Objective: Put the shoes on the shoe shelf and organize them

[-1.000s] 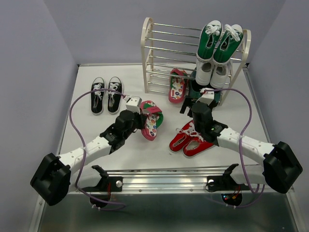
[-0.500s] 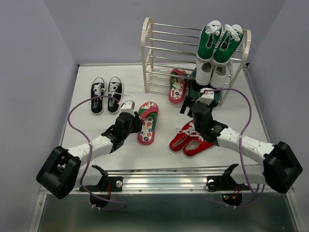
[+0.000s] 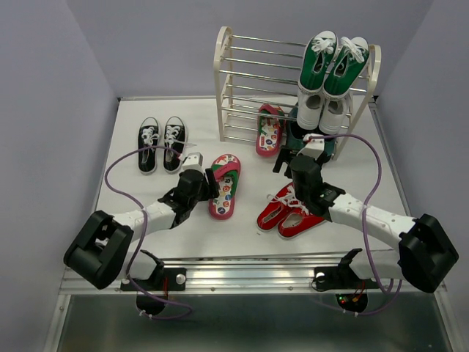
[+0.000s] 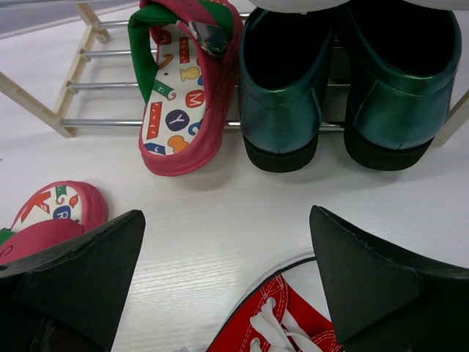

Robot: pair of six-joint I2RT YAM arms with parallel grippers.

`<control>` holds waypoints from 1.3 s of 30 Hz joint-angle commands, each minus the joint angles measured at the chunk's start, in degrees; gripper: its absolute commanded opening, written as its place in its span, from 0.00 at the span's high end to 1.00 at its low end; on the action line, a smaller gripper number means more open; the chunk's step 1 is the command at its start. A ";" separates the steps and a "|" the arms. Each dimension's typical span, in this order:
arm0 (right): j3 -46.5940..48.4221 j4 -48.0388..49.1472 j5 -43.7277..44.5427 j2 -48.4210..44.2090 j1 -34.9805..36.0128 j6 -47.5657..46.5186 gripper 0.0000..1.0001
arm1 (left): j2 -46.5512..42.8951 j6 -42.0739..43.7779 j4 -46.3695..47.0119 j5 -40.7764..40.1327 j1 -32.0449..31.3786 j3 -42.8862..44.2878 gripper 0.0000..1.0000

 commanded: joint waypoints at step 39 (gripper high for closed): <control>-1.89 2.98 4.82 -5.13 -0.13 -2.49 0.00 | 5.01 2.92 11.10 -12.58 -0.76 19.72 1.00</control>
